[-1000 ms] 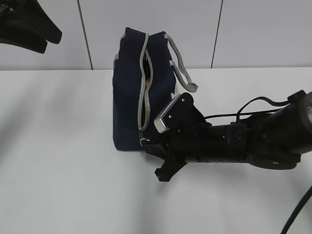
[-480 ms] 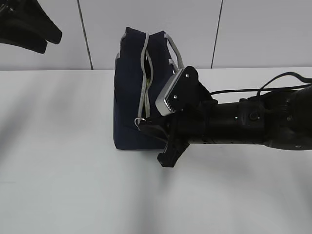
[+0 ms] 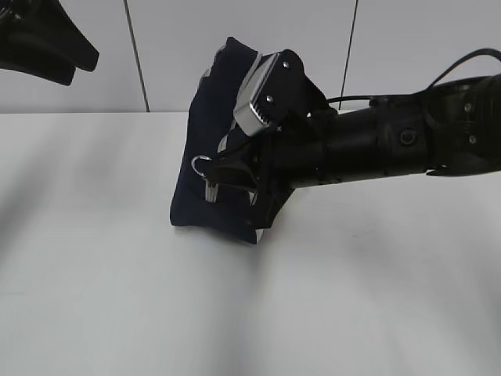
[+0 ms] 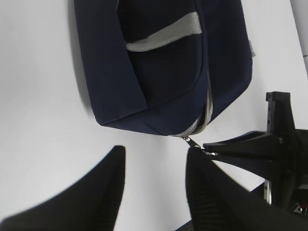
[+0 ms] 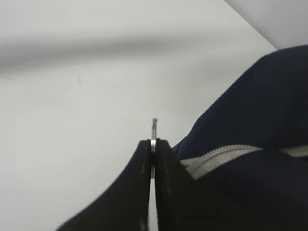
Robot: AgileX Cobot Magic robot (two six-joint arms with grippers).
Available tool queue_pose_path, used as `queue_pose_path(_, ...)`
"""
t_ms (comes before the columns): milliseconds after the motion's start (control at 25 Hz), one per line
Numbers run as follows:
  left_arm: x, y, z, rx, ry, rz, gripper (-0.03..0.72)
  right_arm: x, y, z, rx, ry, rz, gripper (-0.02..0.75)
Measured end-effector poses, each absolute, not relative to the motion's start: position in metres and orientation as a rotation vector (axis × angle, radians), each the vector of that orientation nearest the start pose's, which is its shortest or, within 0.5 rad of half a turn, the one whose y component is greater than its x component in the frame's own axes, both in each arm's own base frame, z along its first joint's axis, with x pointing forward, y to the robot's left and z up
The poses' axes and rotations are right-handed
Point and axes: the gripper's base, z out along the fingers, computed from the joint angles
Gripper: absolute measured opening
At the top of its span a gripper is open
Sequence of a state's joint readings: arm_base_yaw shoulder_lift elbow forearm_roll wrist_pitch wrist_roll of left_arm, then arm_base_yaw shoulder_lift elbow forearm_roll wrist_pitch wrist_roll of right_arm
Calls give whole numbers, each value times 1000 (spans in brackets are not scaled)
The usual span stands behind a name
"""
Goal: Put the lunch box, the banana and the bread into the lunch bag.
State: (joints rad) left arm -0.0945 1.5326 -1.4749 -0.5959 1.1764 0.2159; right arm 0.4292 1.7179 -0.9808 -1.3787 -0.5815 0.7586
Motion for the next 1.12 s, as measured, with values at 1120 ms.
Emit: queue_pose_path(1120, 309, -88, 335, 466, 2421, -899, 308, 330, 170, 279, -1252, 1684, 780, -16)
